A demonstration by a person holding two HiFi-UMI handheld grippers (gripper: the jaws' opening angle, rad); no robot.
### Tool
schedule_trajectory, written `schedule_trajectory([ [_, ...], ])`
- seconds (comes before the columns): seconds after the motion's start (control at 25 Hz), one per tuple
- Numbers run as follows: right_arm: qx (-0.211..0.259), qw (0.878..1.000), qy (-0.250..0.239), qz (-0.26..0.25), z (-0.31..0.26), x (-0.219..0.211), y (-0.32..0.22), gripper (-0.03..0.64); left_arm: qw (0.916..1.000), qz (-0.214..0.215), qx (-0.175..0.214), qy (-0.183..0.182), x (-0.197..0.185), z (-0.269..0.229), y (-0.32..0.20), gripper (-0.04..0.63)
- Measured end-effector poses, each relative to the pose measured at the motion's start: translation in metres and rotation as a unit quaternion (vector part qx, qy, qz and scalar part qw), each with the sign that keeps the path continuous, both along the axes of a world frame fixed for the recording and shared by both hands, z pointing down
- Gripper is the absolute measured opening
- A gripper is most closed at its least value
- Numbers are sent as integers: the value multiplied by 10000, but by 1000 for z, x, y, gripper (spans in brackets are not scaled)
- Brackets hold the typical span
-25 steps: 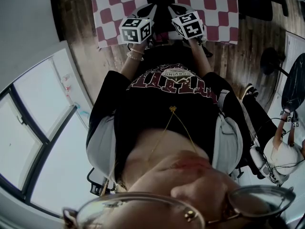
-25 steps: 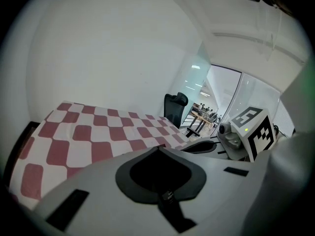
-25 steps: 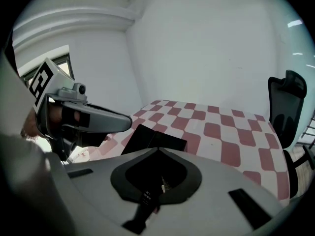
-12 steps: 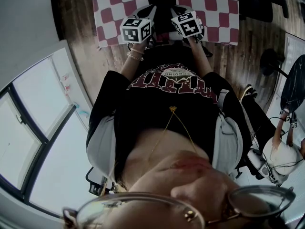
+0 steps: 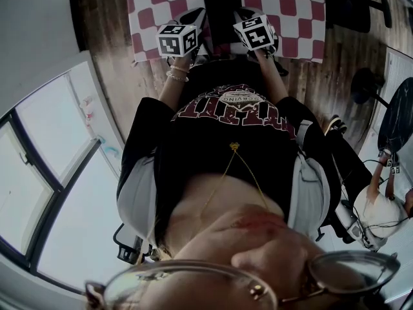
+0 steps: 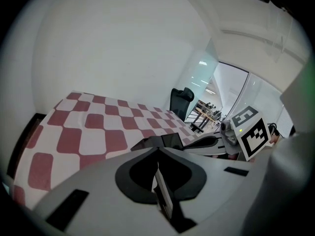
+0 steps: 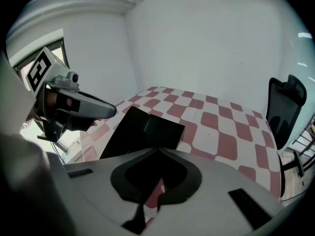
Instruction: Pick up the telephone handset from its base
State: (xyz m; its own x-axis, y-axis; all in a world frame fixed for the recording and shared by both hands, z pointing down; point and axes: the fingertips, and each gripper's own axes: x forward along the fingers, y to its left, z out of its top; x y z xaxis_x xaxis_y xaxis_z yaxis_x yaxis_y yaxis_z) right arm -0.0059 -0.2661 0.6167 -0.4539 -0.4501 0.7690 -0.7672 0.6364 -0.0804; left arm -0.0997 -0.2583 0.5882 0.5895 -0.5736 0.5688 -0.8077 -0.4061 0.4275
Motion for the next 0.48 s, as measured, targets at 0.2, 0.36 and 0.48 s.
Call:
schedule_trajectory([
  [0.2,12,10000,-41,50,-1,0,-2,18,9996,102,-247,-5,-5,11,6,12],
  [0.36,-12,10000,-46,69,0,1,-2,18,9990,198,-401,16,-2,19,13,12],
  [0.48,-36,9999,-65,83,0,2,-2,18,9984,271,-487,29,2,24,18,12],
])
